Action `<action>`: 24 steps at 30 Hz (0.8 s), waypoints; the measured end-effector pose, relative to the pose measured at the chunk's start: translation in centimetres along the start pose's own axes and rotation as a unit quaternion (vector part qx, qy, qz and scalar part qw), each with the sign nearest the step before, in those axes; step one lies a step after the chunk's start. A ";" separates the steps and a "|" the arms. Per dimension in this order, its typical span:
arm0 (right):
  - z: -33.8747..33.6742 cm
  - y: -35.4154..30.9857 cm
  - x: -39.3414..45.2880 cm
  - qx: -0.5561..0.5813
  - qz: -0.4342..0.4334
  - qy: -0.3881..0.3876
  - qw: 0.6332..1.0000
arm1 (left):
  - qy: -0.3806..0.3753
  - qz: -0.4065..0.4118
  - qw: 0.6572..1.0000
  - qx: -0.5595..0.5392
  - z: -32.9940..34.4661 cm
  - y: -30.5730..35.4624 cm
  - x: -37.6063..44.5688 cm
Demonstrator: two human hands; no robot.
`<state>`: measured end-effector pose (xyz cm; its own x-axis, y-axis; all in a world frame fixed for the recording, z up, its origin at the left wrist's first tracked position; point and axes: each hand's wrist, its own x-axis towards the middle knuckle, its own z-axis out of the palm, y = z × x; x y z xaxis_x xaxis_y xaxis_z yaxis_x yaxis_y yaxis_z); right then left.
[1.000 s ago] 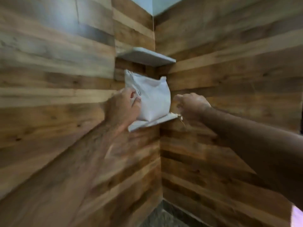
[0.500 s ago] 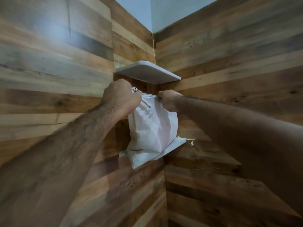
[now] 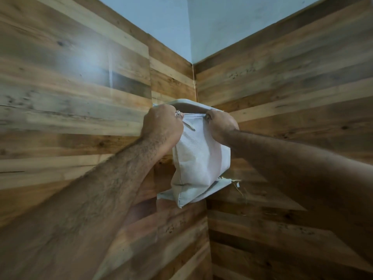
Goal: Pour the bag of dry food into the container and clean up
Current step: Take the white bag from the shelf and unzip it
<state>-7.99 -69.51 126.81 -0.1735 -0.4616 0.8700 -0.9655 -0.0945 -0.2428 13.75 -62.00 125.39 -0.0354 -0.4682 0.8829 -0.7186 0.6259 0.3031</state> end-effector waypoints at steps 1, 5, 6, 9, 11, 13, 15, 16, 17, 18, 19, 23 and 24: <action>-1.4 0.1 -0.5 -0.003 -0.005 -0.003 1.000 | 0.000 0.003 1.000 -0.003 -0.7 0.7 -0.6; -6.7 1.9 -4.6 -0.023 -0.021 -0.057 0.998 | -0.021 0.003 0.999 -0.032 -2.8 3.6 -4.9; -7.9 2.7 -6.3 -0.019 -0.020 -0.079 0.996 | -0.033 -0.001 0.998 -0.044 -3.1 4.4 -6.5; -11.2 5.4 -13.9 0.007 0.012 -0.145 0.989 | -0.087 -0.015 0.992 -0.085 -3.5 6.5 -12.7; -13.2 7.6 -20.3 0.011 0.037 -0.185 0.982 | -0.125 -0.014 0.989 -0.083 -3.5 7.9 -18.2; -14.9 9.6 -26.8 -0.003 0.055 -0.236 0.970 | -0.164 -0.001 0.984 -0.064 -3.0 9.3 -24.5; -16.1 11.5 -33.3 -0.009 0.068 -0.290 0.955 | -0.198 0.000 0.979 -0.050 -2.2 10.4 -31.4; -16.4 12.5 -36.6 -0.012 0.068 -0.317 0.946 | -0.213 -0.006 0.976 -0.049 -1.8 10.9 -34.8; -16.6 13.5 -39.8 -0.017 0.066 -0.341 0.937 | -0.229 -0.010 0.972 -0.049 -1.5 11.5 -38.4; -16.6 14.7 -42.9 -0.022 0.063 -0.359 0.931 | -0.247 -0.011 0.967 -0.055 -1.3 12.0 -41.7; -16.6 15.8 -45.9 -0.026 0.063 -0.378 0.923 | -0.264 -0.013 0.962 -0.063 -1.1 12.6 -45.1; -17.0 19.4 -56.6 -0.050 0.079 -0.435 0.895 | -0.324 -0.037 0.943 -0.062 -0.1 14.4 -57.4; -17.4 20.0 -58.7 -0.055 0.086 -0.446 0.889 | -0.336 -0.041 0.939 -0.066 0.1 14.8 -60.1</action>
<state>-20.50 -28.96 78.38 -0.1450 -0.9814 0.1258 -0.9613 0.1096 -0.2528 5.17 -24.74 76.78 -0.4450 -0.7788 0.4420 -0.6482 0.6207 0.4411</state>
